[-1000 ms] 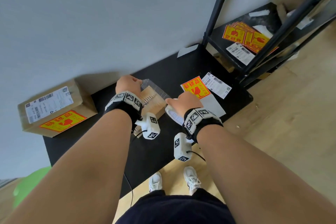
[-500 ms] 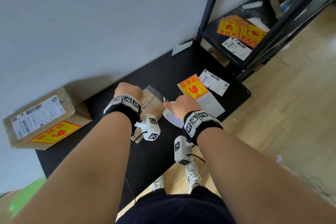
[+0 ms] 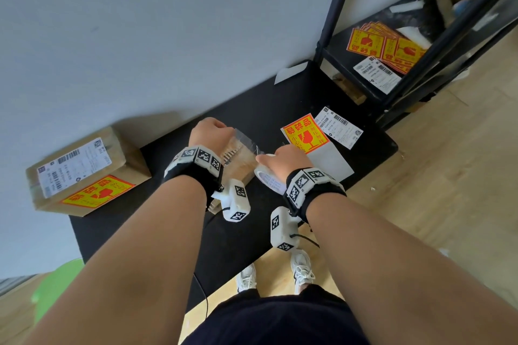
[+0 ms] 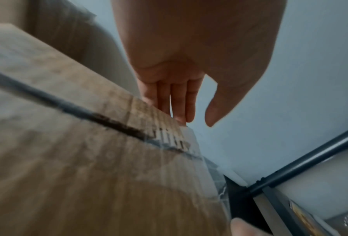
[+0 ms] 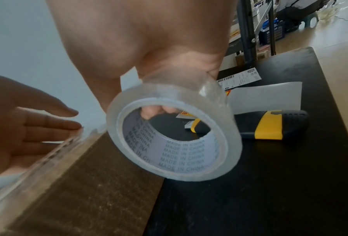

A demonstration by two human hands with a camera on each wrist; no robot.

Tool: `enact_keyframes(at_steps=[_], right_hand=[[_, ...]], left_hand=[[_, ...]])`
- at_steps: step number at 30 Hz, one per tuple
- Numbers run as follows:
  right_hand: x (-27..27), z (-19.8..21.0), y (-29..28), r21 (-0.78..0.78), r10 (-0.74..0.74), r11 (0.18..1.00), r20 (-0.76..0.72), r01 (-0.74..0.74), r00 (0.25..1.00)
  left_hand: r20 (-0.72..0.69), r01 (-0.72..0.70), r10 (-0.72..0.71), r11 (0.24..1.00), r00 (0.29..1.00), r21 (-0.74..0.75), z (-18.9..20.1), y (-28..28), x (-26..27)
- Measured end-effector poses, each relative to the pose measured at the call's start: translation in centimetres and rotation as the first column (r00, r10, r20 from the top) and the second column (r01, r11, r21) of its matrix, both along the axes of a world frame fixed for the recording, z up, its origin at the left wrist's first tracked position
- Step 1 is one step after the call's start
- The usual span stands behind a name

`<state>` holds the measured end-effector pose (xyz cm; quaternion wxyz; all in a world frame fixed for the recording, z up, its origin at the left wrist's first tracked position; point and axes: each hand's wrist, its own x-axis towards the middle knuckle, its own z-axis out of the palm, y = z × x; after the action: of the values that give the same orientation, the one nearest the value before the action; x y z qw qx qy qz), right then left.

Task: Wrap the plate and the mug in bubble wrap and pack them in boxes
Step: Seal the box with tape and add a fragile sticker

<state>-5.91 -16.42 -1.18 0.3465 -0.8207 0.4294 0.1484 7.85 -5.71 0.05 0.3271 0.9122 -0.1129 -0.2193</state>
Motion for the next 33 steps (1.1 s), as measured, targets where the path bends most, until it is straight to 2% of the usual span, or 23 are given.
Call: enact_keyframes(at_steps=[6,11,15,17,25,33], right_hand=[[-0.9,0.3,-0.1,0.096,-0.029,0.995,0.059,0.023,0.998],[-2.0,0.8,-0.7,0.106,-0.025,0.994,0.104,0.014,0.994],[-2.0,0.3,-1.2,0.015,0.115,0.993,-0.001,-0.115,0.993],[-2.1,0.0,-1.4,0.013,0.107,0.994,-0.002,-0.107,0.994],[-1.5,-0.5,-2.1,-0.05,0.134,0.99,0.084,-0.131,0.987],[2.4,-0.4,-1.9,-0.161,0.329,0.93,-0.035,-0.331,0.944]], left_hand=[[0.037,0.13,-0.135,0.986,0.99,0.104,-0.6,1.3,-1.7],[0.001,0.098,-0.098,0.991,0.995,0.089,-0.3,1.3,-2.6],[-0.004,0.071,-0.071,0.991,0.997,0.117,-0.4,1.5,-2.9],[0.006,0.068,-0.069,0.989,0.998,0.135,-0.4,1.5,-3.0],[0.011,-0.077,0.076,0.984,0.997,0.162,-0.7,2.1,-3.5],[-0.024,-0.259,0.263,0.959,0.964,0.118,-0.8,2.6,-5.0]])
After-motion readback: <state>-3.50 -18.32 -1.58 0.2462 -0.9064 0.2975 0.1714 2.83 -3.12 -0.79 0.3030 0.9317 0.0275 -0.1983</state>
